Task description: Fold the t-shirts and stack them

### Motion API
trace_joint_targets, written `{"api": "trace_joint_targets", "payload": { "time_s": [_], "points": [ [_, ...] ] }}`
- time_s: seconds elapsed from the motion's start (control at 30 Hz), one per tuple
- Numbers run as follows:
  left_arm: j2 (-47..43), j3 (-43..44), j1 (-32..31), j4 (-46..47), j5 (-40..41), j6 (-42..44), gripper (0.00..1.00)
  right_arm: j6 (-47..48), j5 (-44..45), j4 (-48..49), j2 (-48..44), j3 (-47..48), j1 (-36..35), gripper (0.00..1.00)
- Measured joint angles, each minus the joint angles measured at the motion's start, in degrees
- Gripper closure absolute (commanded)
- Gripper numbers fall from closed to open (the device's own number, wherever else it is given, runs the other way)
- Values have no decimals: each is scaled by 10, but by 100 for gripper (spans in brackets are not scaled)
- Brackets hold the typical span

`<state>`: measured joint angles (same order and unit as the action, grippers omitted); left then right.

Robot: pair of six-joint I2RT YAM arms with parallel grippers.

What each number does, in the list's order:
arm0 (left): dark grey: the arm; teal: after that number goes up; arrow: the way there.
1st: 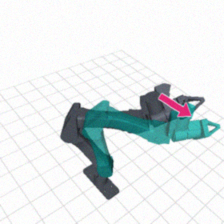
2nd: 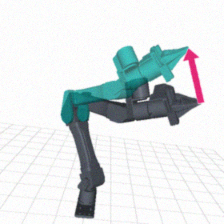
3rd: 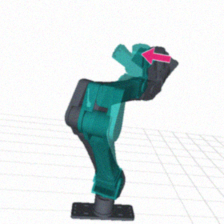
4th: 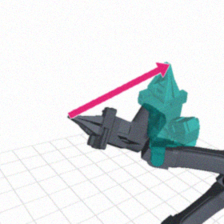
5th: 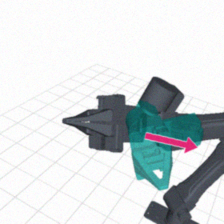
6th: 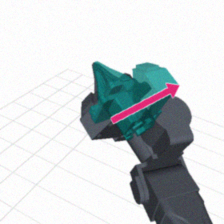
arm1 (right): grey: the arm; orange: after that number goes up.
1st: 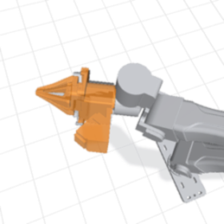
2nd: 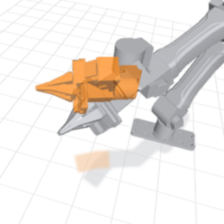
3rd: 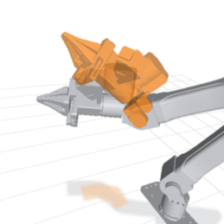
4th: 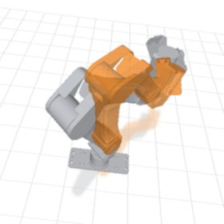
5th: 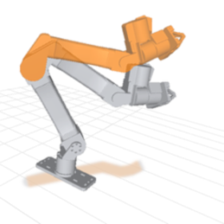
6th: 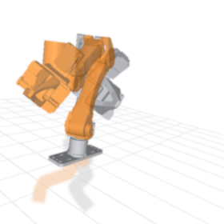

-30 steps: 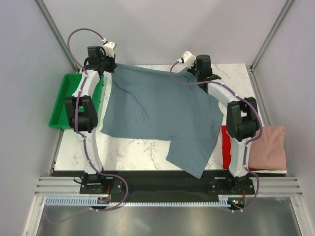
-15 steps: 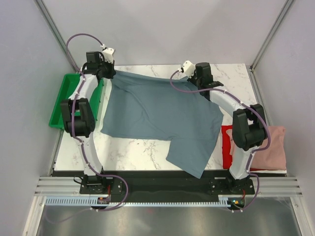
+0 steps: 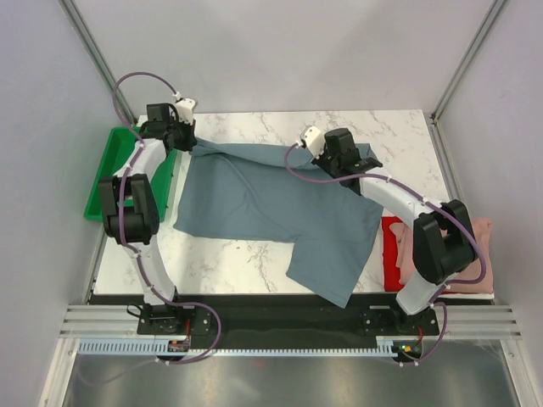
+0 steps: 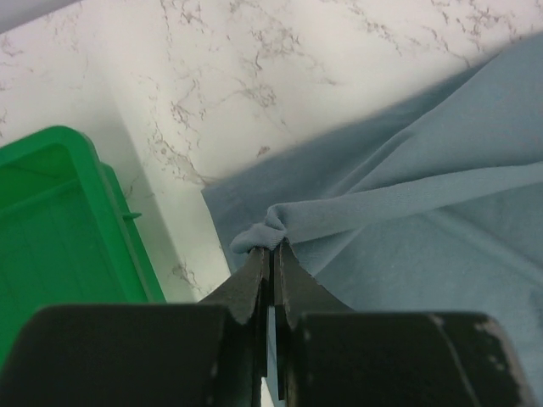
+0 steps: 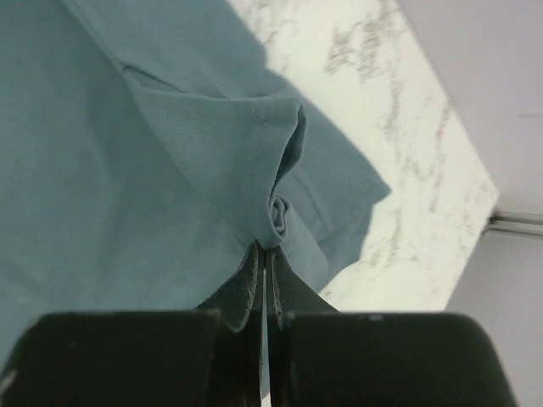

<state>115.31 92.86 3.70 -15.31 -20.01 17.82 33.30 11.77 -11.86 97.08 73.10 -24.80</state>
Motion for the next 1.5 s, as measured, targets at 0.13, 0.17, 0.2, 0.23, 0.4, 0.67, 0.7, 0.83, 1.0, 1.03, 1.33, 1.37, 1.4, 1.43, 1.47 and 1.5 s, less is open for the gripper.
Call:
{"api": "trace_joint_targets", "payload": {
  "time_s": [0.13,0.17,0.2,0.23,0.4,0.67,0.7,0.83,1.0,1.03,1.33,1.37,1.4,1.43,1.47,1.5],
  "points": [
    [-15,-40,2,-3,6,7,89,-30,-19,-33,-14,-34,-17,100],
    [-21,-50,3,-8,8,9,85,-39,-24,-41,-17,-42,-17,96],
    [-28,-63,4,-12,7,12,73,-46,-29,-50,-21,-48,-17,92],
    [-37,-77,6,-17,6,15,69,-53,-31,-58,-26,-55,-17,83],
    [-75,-113,20,-34,6,29,59,-72,-42,-107,-63,-66,-13,73],
    [7,109,23,-74,-1,32,60,-100,-56,-104,1,58,44,70],
    [27,144,23,-89,-5,30,62,-102,-57,-101,23,81,61,71],
    [97,231,19,-135,-29,22,69,-109,-66,-110,139,192,106,69],
    [135,231,9,-206,-35,26,72,-87,-151,-196,226,284,134,63],
    [140,231,7,-221,-37,28,72,-79,-176,-217,229,288,135,62],
    [156,217,0,-287,-45,29,74,-42,-305,-345,229,290,122,57],
    [157,216,0,-290,-45,29,74,-38,-307,-356,229,290,122,55],
    [159,216,0,-292,-45,29,74,-33,-309,-368,229,290,122,53],
    [160,216,0,-293,-46,29,74,-27,-310,-382,229,290,123,53],
    [162,216,-1,-294,-46,29,75,-23,-310,-393,229,290,123,52],
    [163,216,-1,-295,-46,29,75,-19,-310,-402,229,290,123,51]
  ]
}}
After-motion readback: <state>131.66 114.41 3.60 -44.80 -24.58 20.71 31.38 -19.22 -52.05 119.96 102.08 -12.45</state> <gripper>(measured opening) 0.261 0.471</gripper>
